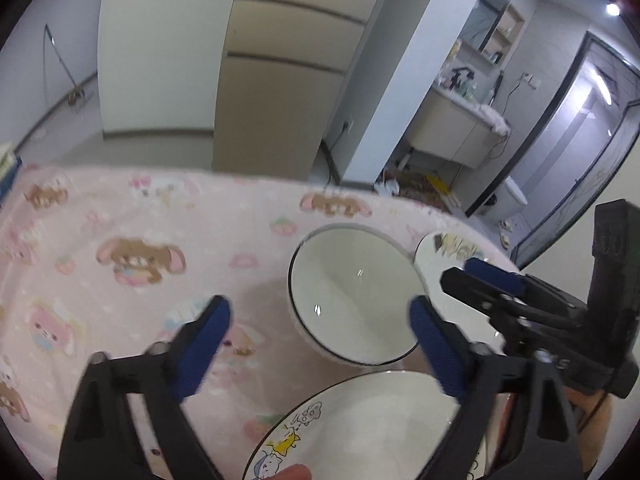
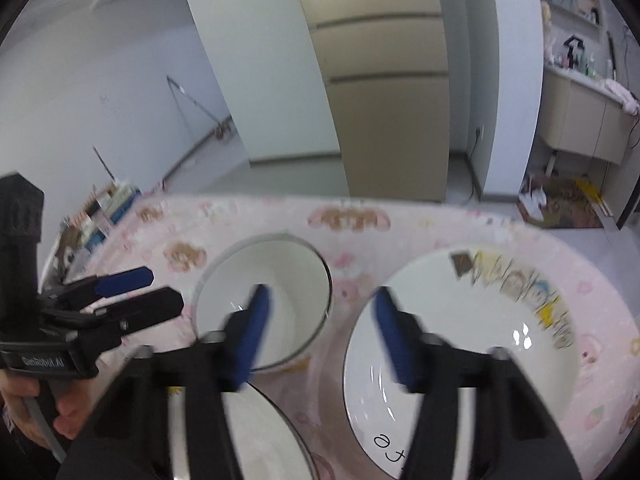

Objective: Organize plates and bowls
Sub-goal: 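Close the right tool on the rim of the white bowl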

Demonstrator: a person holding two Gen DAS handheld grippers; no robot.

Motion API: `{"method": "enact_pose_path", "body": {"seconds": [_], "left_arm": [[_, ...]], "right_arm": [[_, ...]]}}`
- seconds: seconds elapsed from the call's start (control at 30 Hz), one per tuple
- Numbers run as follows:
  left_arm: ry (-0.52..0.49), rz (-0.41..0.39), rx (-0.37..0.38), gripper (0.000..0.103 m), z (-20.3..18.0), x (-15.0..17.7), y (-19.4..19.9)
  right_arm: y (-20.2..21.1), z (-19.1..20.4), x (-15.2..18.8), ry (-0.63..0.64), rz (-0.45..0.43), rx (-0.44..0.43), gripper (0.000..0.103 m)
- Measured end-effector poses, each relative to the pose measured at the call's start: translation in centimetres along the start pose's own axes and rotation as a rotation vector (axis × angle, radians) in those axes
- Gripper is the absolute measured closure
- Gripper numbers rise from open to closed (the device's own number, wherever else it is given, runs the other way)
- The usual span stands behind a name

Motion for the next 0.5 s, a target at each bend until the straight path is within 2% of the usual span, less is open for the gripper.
{"method": "enact_pose_path", "body": {"seconds": [0.03, 0.07, 0.1, 0.13, 0.23, 0.4, 0.5], "left_arm": [[0.006, 0.021, -0.001, 0.034, 0.1, 0.2, -0.6], [0.009, 0.039, -0.005, 0.04, 0.2, 0.4, -1.1], [0.011, 0.055, -0.01, 0.048, 0.3, 0.5, -1.6], [0.012, 0.065, -0.012, 0.051, 0.4, 0.7, -2.1], [0.031, 0.078, 0.002, 0.053, 0.5, 1.1, -2.9], [0.039, 0.11, 0.024, 0.061, 0.5, 1.5, -4.1], [0.043, 0.118, 0.026, 0.061, 0.4, 1.6, -4.6]], "right_arm": [[-0.6, 0.0, 0.2, 0.004, 0.017, 0.004, 0.068], [-1.1, 0.2, 0.4, 0.007, 0.032, 0.0, 0.076], [-1.5, 0.4, 0.6, 0.013, 0.044, -0.008, 0.078], [-1.9, 0.6, 0.7, 0.021, 0.055, -0.008, 0.078], [-2.9, 1.1, 1.0, 0.059, 0.086, 0.031, 0.085], [-3.6, 1.0, 1.1, 0.054, 0.092, 0.05, 0.085], [-3.8, 1.4, 1.1, 0.06, 0.095, 0.061, 0.085]]}}
Point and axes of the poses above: each gripper's, at about its wrist camera, not at the fingertips, and y roughly against the way its jaws point, z to its left, x to its underside, the point moved 1 cm from there along -y, roughly the way its jaws point, and after that the axes turned 3 degrees about -x, right-handed, at the moved point
